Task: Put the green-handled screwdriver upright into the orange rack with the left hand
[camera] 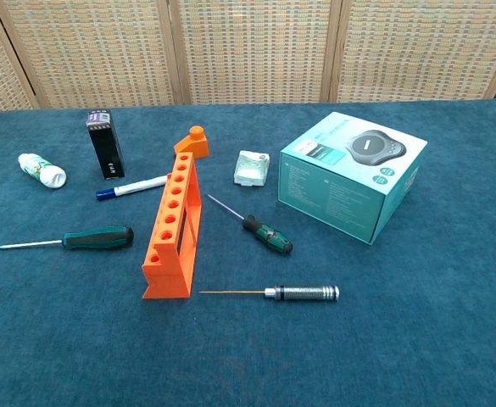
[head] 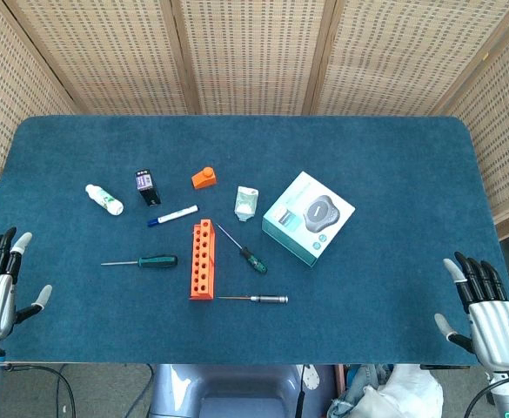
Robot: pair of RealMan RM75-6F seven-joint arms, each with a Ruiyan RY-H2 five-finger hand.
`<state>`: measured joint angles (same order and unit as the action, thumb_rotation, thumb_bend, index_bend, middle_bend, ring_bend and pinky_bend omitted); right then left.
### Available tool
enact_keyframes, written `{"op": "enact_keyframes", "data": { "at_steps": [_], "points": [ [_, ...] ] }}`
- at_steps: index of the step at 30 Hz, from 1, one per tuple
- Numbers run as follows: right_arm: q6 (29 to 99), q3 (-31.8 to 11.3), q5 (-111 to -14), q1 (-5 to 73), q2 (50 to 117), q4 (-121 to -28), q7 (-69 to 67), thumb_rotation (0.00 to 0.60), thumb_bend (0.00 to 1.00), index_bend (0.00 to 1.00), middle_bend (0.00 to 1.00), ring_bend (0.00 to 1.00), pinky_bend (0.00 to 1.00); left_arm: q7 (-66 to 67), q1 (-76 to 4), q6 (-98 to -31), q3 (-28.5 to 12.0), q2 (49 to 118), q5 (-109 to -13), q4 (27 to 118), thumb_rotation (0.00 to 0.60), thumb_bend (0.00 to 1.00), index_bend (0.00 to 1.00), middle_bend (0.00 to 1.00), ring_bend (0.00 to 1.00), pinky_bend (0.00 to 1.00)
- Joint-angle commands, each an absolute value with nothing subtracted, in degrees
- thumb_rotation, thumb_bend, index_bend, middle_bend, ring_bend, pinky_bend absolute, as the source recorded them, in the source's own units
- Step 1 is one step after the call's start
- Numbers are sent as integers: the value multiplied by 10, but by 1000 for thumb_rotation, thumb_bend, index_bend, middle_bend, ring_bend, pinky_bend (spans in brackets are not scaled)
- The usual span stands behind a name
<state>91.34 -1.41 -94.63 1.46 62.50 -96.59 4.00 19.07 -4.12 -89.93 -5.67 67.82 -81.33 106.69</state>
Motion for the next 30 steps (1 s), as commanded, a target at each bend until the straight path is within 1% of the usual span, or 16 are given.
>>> {"op": "enact_keyframes", "data": {
  "at_steps": [1, 30],
  "points": [
    [912, -14, -946, 15, 625, -966, 40, 600, 258, 0, 0, 0, 0, 190, -41, -899, -57, 678, -813, 1067, 600, 263, 78, 0, 0, 0],
    [905, -15, -937, 14, 620, -970, 37, 600, 258, 0, 0, 0, 0, 191, -45, -892, -56, 678, -810, 1077, 600, 263, 105, 0, 0, 0]
  ]
}}
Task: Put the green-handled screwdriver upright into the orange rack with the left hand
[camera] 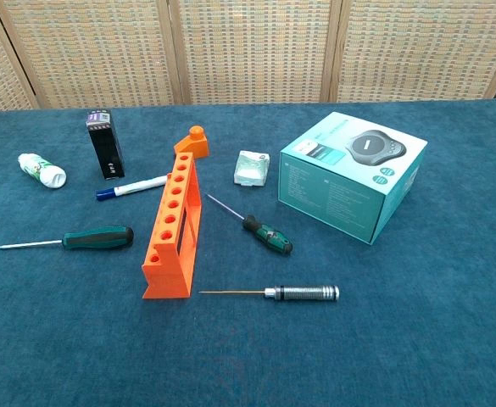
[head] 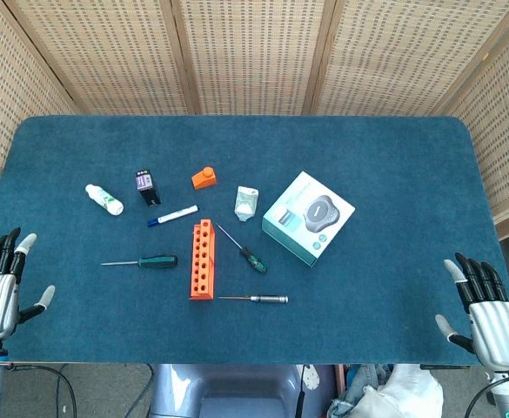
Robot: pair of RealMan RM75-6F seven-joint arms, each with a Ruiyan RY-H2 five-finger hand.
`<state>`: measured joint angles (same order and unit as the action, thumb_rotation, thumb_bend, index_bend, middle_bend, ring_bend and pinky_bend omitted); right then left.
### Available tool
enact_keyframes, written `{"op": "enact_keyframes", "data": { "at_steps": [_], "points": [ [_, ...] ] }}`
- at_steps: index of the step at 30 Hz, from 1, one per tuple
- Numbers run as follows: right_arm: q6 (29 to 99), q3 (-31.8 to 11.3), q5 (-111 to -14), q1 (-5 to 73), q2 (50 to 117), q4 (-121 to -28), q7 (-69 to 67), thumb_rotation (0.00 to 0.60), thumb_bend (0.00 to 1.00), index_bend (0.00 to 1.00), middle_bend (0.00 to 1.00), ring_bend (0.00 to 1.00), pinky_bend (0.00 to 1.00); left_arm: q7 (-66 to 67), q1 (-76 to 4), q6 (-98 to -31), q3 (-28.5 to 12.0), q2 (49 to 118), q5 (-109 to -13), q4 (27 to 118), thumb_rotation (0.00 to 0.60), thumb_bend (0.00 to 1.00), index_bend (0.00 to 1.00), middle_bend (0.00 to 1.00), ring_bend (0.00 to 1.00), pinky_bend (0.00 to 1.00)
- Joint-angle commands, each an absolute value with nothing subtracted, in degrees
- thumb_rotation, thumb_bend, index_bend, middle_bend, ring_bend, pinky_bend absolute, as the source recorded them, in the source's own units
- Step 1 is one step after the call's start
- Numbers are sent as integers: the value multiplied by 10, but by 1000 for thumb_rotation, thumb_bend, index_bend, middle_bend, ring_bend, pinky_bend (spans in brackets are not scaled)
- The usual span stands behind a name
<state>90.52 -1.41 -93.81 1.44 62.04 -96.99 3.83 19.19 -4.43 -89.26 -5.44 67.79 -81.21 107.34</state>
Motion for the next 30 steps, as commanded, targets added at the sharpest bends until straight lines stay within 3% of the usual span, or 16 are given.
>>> {"op": "enact_keyframes", "data": {
  "at_steps": [1, 8, 18, 30],
  "points": [
    [905, -15, -935, 14, 620, -970, 36, 600, 258, 0, 0, 0, 0, 191, -47, -890, -58, 677, -808, 1080, 600, 263, 108, 0, 0, 0],
    [901, -15, -934, 16, 621, -970, 36, 600, 257, 0, 0, 0, 0, 211, -66, -858, -70, 666, -776, 1109, 600, 263, 138, 0, 0, 0],
    [900, -14, -935, 16, 620, -971, 34, 600, 258, 0, 0, 0, 0, 253, -134, -755, -101, 662, -676, 1147, 600, 261, 214, 0, 0, 0],
    [900, -17, -929, 16, 616, -969, 22, 600, 258, 0, 0, 0, 0, 347, -236, -685, -136, 731, -538, 1118, 600, 261, 270, 0, 0, 0]
  ]
}}
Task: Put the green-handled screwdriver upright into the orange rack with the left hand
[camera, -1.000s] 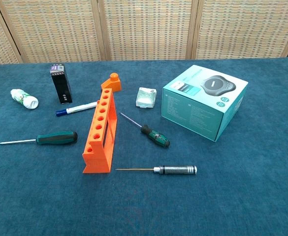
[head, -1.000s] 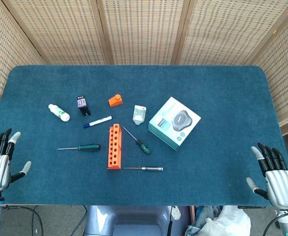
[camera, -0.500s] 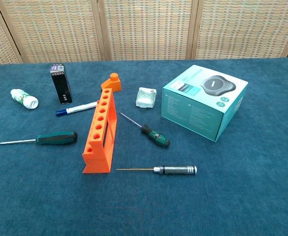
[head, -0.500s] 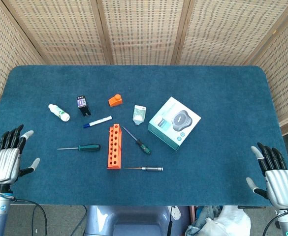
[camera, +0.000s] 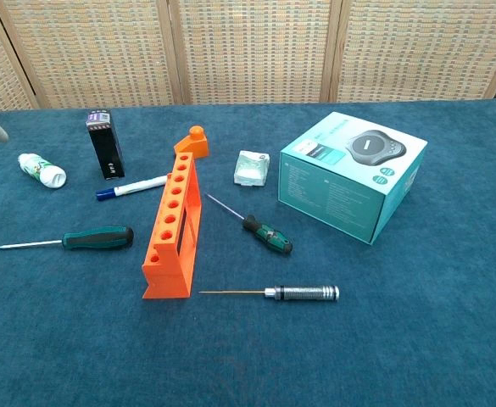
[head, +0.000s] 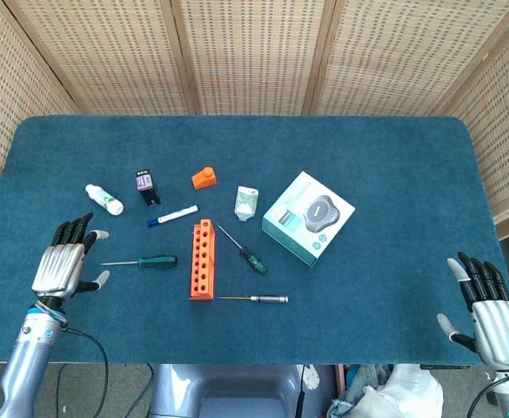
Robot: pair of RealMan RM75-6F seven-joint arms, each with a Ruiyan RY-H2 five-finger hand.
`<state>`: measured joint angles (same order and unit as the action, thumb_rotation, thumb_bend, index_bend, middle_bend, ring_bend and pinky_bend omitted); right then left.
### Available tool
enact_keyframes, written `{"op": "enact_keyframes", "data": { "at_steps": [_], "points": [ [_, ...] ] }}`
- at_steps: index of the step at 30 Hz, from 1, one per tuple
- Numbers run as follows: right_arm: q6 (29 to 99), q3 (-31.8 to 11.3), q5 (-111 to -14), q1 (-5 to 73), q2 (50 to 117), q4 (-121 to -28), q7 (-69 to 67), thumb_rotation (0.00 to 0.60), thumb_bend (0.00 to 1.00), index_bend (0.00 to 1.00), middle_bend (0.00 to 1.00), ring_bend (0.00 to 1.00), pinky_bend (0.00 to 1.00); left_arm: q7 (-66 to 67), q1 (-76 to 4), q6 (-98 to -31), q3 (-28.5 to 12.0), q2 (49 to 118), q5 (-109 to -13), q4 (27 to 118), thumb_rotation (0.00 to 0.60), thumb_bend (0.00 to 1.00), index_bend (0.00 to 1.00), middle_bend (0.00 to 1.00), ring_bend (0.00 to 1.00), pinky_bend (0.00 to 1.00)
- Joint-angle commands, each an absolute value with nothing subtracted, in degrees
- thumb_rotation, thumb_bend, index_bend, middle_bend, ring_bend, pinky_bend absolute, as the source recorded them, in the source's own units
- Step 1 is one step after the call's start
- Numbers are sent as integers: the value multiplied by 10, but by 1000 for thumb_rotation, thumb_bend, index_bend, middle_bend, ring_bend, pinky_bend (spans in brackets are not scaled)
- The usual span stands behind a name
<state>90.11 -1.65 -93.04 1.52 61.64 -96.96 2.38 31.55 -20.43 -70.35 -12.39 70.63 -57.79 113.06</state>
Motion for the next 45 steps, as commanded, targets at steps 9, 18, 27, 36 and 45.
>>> {"op": "enact_keyframes", "data": {
  "at_steps": [9, 18, 27, 36, 45],
  "points": [
    [907, -20, -927, 13, 611, -968, 8, 600, 258, 0, 0, 0, 0, 422, -310, -673, -139, 809, -430, 1067, 600, 261, 312, 0, 0, 0],
    [907, -22, -924, 14, 609, -965, 0, 600, 258, 0, 0, 0, 0, 461, -351, -683, -128, 858, -381, 1020, 600, 267, 339, 0, 0, 0],
    [911, -22, -924, 12, 607, -964, -10, 600, 258, 0, 0, 0, 0, 471, -376, -681, -116, 896, -350, 972, 600, 269, 357, 0, 0, 0],
    [908, -23, -924, 13, 606, -963, -15, 600, 257, 0, 0, 0, 0, 470, -392, -678, -119, 913, -332, 945, 600, 269, 357, 0, 0, 0],
    [904, -22, -922, 15, 606, -963, -17, 600, 258, 0, 0, 0, 0, 469, -410, -675, -123, 935, -315, 919, 600, 269, 370, 0, 0, 0]
  ]
}}
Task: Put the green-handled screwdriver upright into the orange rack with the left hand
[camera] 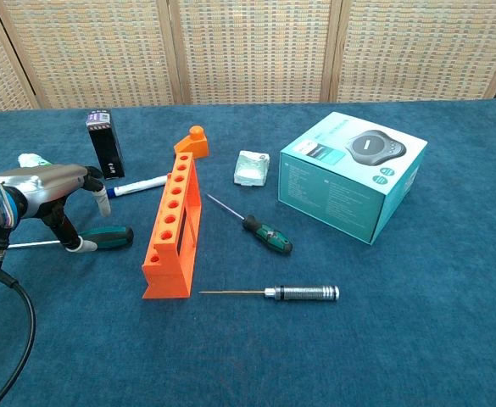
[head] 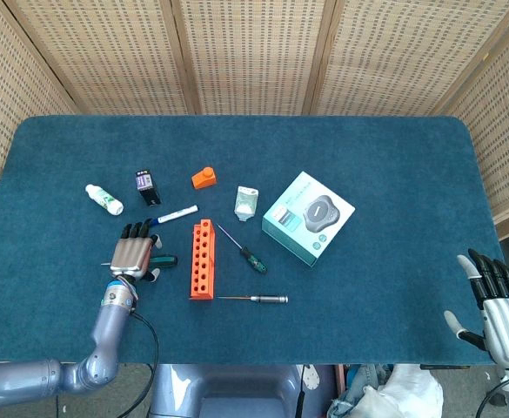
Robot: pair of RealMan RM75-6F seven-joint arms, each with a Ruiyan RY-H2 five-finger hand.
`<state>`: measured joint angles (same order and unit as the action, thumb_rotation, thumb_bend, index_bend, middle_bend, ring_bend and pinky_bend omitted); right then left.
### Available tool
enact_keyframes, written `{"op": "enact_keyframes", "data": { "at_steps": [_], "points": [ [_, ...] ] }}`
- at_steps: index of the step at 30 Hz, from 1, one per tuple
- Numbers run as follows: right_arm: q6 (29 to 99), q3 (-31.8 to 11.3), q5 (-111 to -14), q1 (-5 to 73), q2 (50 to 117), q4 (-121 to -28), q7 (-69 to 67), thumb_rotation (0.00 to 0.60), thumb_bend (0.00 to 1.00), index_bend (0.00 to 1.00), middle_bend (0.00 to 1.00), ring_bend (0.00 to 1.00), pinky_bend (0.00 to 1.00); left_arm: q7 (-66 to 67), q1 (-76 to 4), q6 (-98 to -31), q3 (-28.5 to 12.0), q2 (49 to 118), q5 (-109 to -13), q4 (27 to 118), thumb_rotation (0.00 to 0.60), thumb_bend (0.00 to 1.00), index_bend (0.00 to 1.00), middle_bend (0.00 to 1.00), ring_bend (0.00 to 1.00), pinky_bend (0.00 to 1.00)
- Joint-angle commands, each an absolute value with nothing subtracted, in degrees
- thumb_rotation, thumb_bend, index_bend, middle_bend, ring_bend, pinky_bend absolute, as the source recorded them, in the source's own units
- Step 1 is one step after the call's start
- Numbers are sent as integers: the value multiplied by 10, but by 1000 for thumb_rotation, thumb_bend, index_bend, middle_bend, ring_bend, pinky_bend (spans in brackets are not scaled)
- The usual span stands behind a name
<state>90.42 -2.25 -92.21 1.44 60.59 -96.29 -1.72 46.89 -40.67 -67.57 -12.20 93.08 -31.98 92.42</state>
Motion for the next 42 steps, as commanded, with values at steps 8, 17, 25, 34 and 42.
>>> {"op": "enact_keyframes", "data": {
  "at_steps": [8, 17, 25, 34, 42],
  "points": [
    [901, -22, -921, 16, 606, -962, -20, 600, 258, 0, 0, 0, 0, 475, -425, -669, -124, 954, -294, 895, 600, 269, 381, 0, 0, 0],
    [902, -22, -922, 16, 606, -961, -22, 600, 257, 0, 0, 0, 0, 464, -428, -684, -123, 970, -307, 880, 600, 292, 531, 0, 0, 0],
    [904, -23, -922, 15, 606, -961, -22, 600, 258, 0, 0, 0, 0, 443, -419, -692, -124, 956, -323, 895, 600, 294, 554, 0, 0, 0],
    [903, -22, -924, 16, 608, -962, -17, 600, 257, 0, 0, 0, 0, 348, -377, -717, -153, 882, -375, 995, 600, 295, 562, 0, 0, 0],
    [904, -22, -924, 16, 609, -964, -10, 600, 258, 0, 0, 0, 0, 254, -336, -720, -180, 799, -418, 1102, 600, 295, 563, 0, 0, 0]
  ]
}}
